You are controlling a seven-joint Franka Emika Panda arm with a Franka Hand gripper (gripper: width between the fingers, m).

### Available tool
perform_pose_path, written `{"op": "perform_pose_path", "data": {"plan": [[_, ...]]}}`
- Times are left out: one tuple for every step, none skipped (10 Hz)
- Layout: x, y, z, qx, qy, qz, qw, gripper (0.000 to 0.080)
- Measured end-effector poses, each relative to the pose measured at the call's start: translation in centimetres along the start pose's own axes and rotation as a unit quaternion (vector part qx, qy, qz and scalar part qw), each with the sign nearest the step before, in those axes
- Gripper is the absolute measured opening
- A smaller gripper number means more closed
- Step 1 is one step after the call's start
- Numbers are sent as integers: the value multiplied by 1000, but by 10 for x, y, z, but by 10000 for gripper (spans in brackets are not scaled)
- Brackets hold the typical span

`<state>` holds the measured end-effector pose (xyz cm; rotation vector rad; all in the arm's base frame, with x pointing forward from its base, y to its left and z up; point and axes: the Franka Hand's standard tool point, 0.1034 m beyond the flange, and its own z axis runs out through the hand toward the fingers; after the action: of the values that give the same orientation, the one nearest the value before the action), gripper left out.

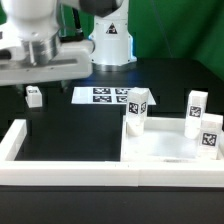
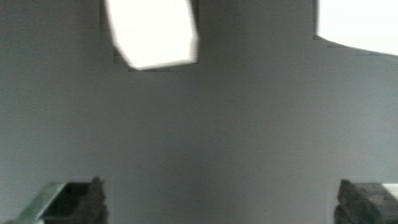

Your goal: Assemble square table

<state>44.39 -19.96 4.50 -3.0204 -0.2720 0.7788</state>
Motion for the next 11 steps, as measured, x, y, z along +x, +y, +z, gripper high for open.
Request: {"op": "perform_pose_path", "data": {"plan": [[-7, 18, 3, -5, -31, -10, 999, 649], [-8, 24, 1, 1, -53, -2, 999, 649], [-11, 20, 2, 3, -90, 1, 996, 649], [-10, 18, 5, 6, -123, -2, 992, 649], [-8, 18, 6, 7, -138, -2, 990, 649], [-9, 17, 8, 8, -153, -5, 988, 649], [-7, 14, 14, 0, -142, -23, 990, 649], [-12, 11, 22, -3, -127, -49, 991, 649], [-18, 9, 24, 2, -131, -41, 991, 649], [-16, 11, 24, 0, -130, -41, 991, 649], [-16, 11, 24, 1, -130, -41, 991, 649]]}}
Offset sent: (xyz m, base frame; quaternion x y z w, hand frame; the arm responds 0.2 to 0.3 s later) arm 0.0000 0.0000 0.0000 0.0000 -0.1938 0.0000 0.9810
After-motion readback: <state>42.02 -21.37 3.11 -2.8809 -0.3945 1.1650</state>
